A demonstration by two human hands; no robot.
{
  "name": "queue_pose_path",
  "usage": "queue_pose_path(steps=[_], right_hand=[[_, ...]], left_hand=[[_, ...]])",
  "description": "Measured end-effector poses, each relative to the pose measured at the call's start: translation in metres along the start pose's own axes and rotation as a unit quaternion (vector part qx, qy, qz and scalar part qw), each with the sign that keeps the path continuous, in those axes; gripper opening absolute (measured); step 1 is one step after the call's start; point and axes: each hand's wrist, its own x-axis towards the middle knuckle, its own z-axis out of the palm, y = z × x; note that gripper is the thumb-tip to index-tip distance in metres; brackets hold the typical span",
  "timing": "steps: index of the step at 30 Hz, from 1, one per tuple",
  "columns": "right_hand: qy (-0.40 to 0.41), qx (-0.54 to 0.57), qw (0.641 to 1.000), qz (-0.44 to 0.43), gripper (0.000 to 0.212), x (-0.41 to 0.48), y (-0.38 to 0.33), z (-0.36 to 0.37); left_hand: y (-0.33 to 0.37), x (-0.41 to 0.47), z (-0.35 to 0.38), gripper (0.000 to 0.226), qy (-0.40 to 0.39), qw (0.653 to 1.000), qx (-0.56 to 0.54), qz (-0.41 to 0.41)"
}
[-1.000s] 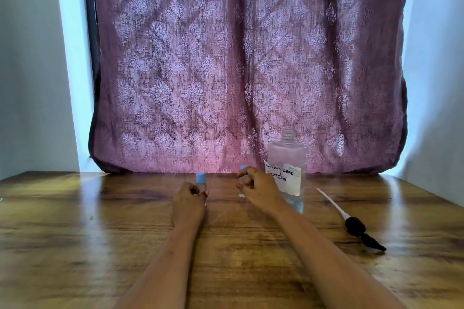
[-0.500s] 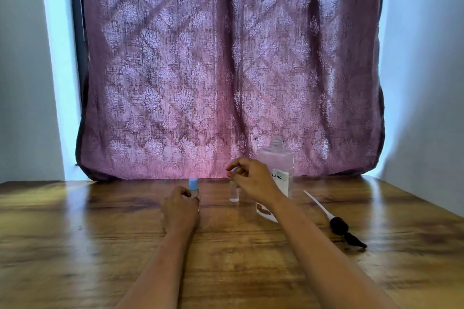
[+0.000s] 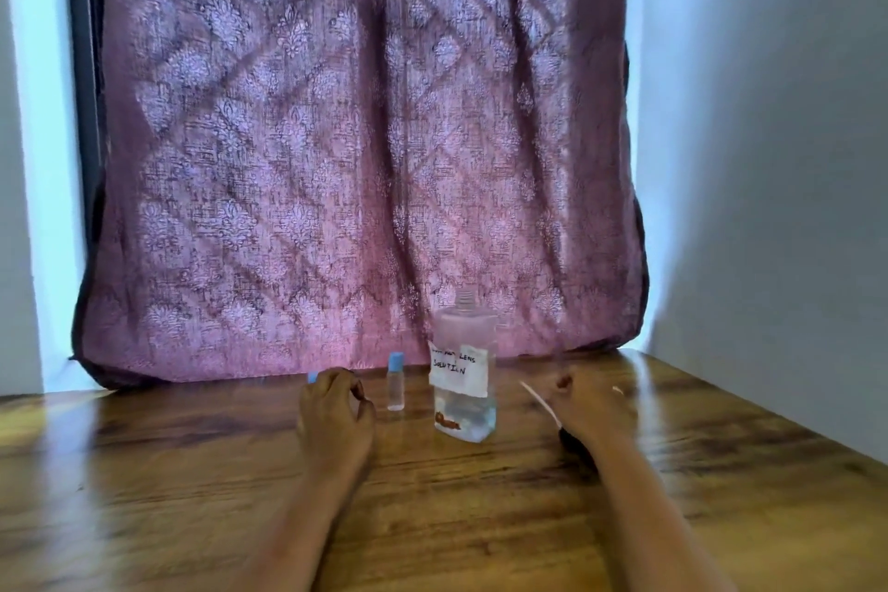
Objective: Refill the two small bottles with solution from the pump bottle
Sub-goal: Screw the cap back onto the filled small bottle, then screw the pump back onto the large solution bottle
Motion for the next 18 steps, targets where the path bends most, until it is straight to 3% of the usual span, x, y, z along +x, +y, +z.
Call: queue_pose_path(steps=[3,8,10,13,15,18], right_hand=[[-0.070,-0.108,0.991,0.032,0.030,-0.008,0.013,0.007],[-0.084,-0.080,0.993,0.013,0.025,-0.011,0.008,0.016],[-0.053,-0.046,0.998,-0.004,0.030,-0.011,0.000,0.011],[0.059,-0.013,0.997,-0.041,0.032,-0.011,-0.012,-0.008],[0.118,-0.031,0.990,-0.066,0.034,-0.011,-0.022,-0.024],[0.140,-0.046,0.985,-0.089,0.032,-0.010,-0.033,-0.046]], left_hand=[[0.016,-0.006,0.011,0.019,-0.041,0.997,-0.060,0.015],[0.043,-0.011,0.028,0.054,-0.111,0.986,-0.128,0.001],[0.052,-0.009,0.032,0.080,-0.124,0.980,-0.157,-0.025],[0.064,-0.009,0.040,0.109,-0.159,0.966,-0.188,-0.072],[0.070,-0.011,0.047,0.114,-0.169,0.957,-0.220,-0.081],[0.075,-0.014,0.060,0.116,-0.167,0.942,-0.275,-0.098]])
